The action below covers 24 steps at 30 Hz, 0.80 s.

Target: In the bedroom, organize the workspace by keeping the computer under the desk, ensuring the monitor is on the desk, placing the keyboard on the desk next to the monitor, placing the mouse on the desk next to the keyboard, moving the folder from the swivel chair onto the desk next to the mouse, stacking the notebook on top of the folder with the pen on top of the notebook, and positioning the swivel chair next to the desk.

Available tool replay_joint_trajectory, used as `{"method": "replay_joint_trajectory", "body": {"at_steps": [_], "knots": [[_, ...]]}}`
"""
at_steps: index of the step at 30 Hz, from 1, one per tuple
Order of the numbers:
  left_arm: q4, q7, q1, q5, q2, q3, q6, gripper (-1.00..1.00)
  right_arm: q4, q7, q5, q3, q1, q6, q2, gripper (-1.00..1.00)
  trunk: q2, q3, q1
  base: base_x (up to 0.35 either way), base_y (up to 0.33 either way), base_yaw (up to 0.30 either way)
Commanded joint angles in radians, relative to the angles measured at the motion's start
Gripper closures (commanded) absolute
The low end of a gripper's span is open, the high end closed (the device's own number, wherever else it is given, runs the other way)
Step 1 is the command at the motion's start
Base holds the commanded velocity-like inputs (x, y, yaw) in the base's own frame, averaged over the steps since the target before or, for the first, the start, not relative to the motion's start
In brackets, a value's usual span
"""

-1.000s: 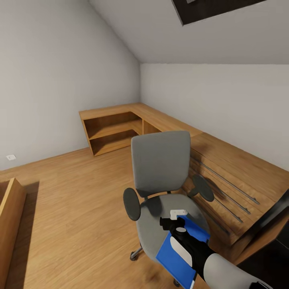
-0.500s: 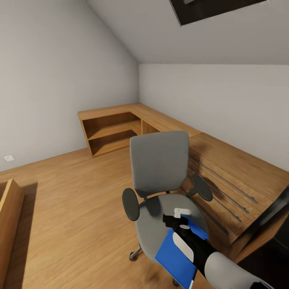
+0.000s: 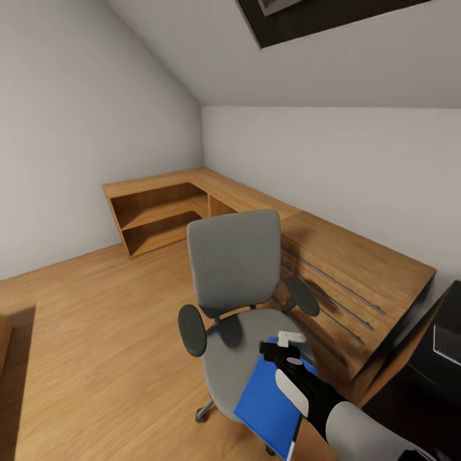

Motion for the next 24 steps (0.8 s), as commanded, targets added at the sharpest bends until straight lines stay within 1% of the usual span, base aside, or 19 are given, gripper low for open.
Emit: {"method": "replay_joint_trajectory", "body": {"at_steps": [1, 20, 24], "knots": [[-0.001, 0.008, 0.0, 0.011, 0.002, -0.008, -0.007, -1.0, -0.002, -0.008, -0.004, 0.007, -0.001, 0.004, -0.001, -1.0, -0.001, 0.0, 0.0, 0.0, 0.0, -0.181], [0.003, 0.008, 0.0, 0.01, 0.001, -0.009, -0.007, -1.0, -0.026, -0.007, 0.001, 0.015, -0.001, 0.006, 0.0, -1.0, -0.001, 0.023, 0.0, 0.0, 0.0, -0.198], [0.011, 0.008, 0.0, 0.01, 0.002, -0.01, -0.007, -1.0, -0.027, -0.007, 0.001, 0.015, -0.001, 0.006, 0.0, -1.0, -0.001, 0.026, 0.0, 0.0, 0.0, -0.14]]}}
